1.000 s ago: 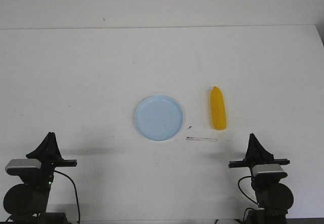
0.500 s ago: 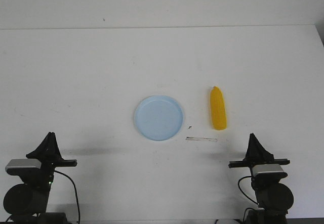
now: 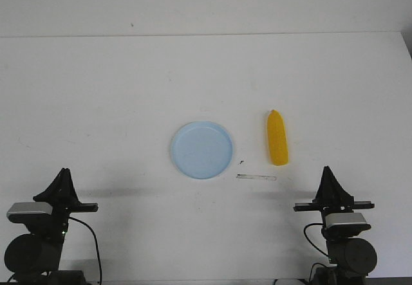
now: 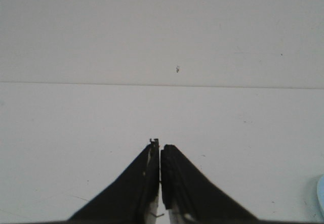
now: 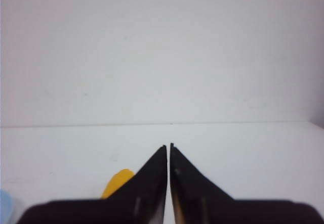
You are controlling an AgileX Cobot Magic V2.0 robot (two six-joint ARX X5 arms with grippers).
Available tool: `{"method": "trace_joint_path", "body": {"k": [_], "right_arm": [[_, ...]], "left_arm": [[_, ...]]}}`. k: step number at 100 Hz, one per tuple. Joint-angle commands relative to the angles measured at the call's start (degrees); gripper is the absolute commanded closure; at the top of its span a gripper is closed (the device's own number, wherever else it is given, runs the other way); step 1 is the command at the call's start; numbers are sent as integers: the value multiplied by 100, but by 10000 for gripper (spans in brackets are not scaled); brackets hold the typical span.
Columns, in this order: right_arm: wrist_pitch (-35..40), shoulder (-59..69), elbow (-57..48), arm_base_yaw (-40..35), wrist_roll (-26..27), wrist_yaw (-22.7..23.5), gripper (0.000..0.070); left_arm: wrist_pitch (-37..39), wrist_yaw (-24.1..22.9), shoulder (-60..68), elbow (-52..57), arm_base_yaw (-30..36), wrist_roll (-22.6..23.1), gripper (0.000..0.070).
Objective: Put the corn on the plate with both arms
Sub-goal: 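Reach the right gripper forward over the yellow corn cob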
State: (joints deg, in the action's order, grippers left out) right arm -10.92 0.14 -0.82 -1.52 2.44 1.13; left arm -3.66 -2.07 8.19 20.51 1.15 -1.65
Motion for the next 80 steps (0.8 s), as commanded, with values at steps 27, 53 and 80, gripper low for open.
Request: {"method": "trace_joint_path", "body": {"k": [27,53,80], "right_arm": [[291,859,-774,-210,-289,337,693],[538,2374,-1893,-212,-494,334,693],[538,4151,-2859,-260,-494,332,693]], "left_arm": [[76,-2,-9,42,-11,-35,699],[76,-2,-7,42,-11,-35,699],[76,-2,-9,42,-11,-33,699]]}}
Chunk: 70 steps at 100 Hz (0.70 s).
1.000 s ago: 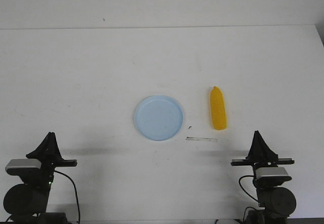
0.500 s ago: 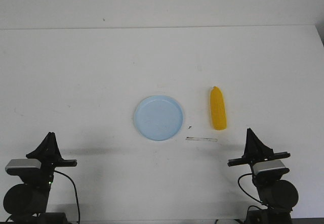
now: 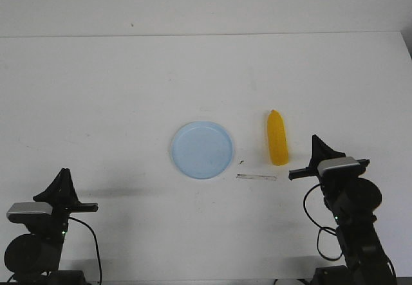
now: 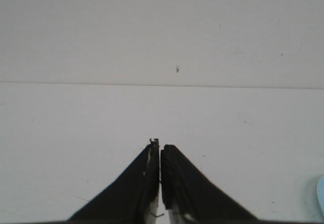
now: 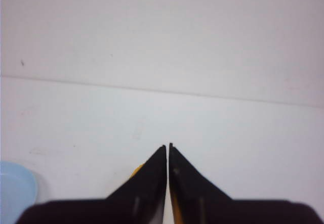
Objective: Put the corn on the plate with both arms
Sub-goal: 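Reach the right gripper forward over the yellow corn cob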
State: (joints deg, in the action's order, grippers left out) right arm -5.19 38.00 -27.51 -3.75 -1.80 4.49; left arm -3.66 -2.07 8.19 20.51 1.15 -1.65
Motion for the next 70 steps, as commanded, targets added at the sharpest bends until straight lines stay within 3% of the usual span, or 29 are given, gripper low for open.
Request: {"method": "trace_joint_path", "body": {"k": [1,22,30,51,70], "right_arm": [[-35,424,-221,-44,-70,-4,693],[-4,1545,-890,-420,-52,-87,694],[229,1895,-1178,-647,258,-365,694],[2103,2861,-2426,-970,975,-1388,694],[3565,3873,-3764,-997,1102,-1311,693]], "left_arm": [[76,-2,-9,42,-11,-35,699],[76,-2,-9,42,-11,-33,699],[76,-2,-9,42,-11,-35,699],[76,-2,-9,42,-11,-35,699],[76,-2,-7,42,-11,-35,699]]}}
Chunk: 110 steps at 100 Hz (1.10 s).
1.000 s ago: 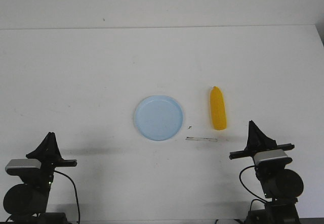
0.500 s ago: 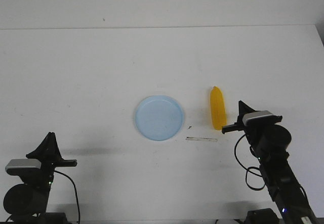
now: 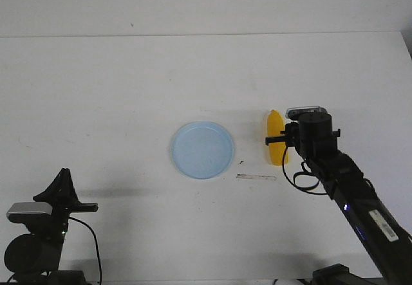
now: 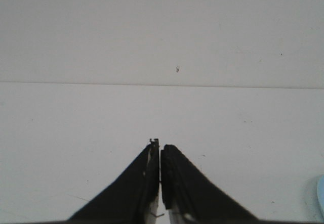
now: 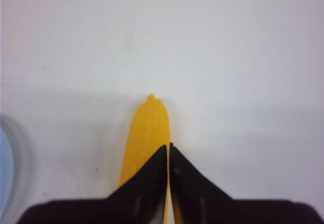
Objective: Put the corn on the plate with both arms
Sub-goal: 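Reach the right gripper forward over the yellow corn cob, then lower the right gripper and close it around the corn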
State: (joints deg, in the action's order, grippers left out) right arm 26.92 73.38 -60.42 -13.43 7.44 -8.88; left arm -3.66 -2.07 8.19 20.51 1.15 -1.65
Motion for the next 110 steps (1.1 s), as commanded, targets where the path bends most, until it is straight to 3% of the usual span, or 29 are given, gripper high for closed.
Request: {"method": "trace_joint_path", "body": {"k": [1,14,29,35,45,51,69,87,110], "right_arm": [[431,389,-544,-28,177,26,693],[1530,1099,-1469,-28,520,26,693],[2164,1838,-2284,-28,820,33,666],[2253,2072,-2494,-33,820,35,568],[2332,2358,-2697,-48,807,175,300],[2330,2468,-2715,-48,793,363,225],[2496,2649,-2708,-48,968,472,207],[2638,2769,-2704,-37,960,442,110],[2723,3056,-2691,-37,925,442,109]], "left_arm": [[76,-2,-7,42,-11,-35,699],[76,-2,-9,42,-11,-35,699],[76,-2,-7,42,-11,-35,699],[76,0,-7,42,-11,-35,699],[76,-2,-9,42,-11,-35,699],[76,-2,-7,42,-11,-35,699],[76,-2,-9,42,-11,-35,699],[74,-2,-9,42,-11,-35,699],[76,0,-9,42,-11,-35,699]]}}
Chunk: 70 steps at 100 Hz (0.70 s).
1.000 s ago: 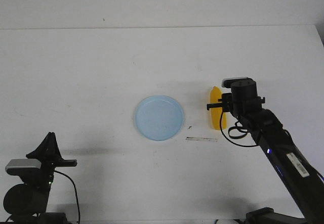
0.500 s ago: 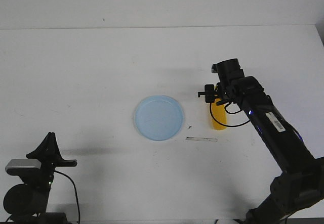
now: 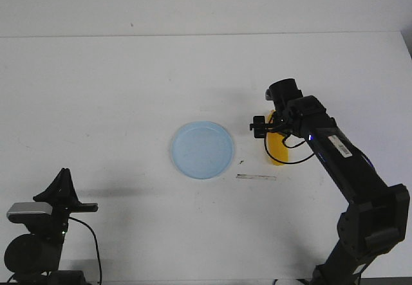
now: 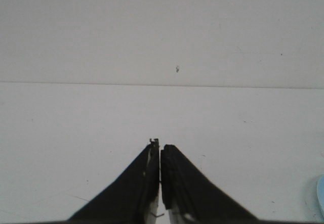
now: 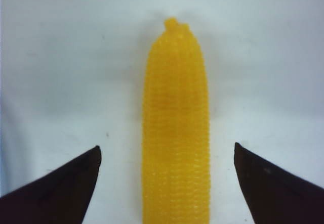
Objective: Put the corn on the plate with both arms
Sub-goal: 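Lower the right gripper and close it around the corn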
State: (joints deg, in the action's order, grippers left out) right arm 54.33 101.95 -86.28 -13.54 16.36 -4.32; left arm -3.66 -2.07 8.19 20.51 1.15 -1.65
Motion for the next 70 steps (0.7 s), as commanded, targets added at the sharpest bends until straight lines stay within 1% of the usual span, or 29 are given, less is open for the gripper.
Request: {"method": "trace_joint_path", "body": {"k": [1,25,47,52,63,70], "right_arm": [[-24,214,-105,-26,33,-15,110],[11,605,-98,-9,-9,2,110],[15,704,-37,125,-4,256,119],[15,704,-37,129,-7,267,140],[46,704,-37,190,-17,291,240],[52,704,-37,192,-22,289,258]], "left_arm": [[76,-2,-9,42,-11,-33,699],[76,-2,-9,42,-11,-35,699],[76,-2,-9,42,-11,-35,699],[76,-2,-7,42,-11,-35,699],[74,-2,-7,42,-11,-35,699],[76,-2,-7,42,-11,-35,699]]}}
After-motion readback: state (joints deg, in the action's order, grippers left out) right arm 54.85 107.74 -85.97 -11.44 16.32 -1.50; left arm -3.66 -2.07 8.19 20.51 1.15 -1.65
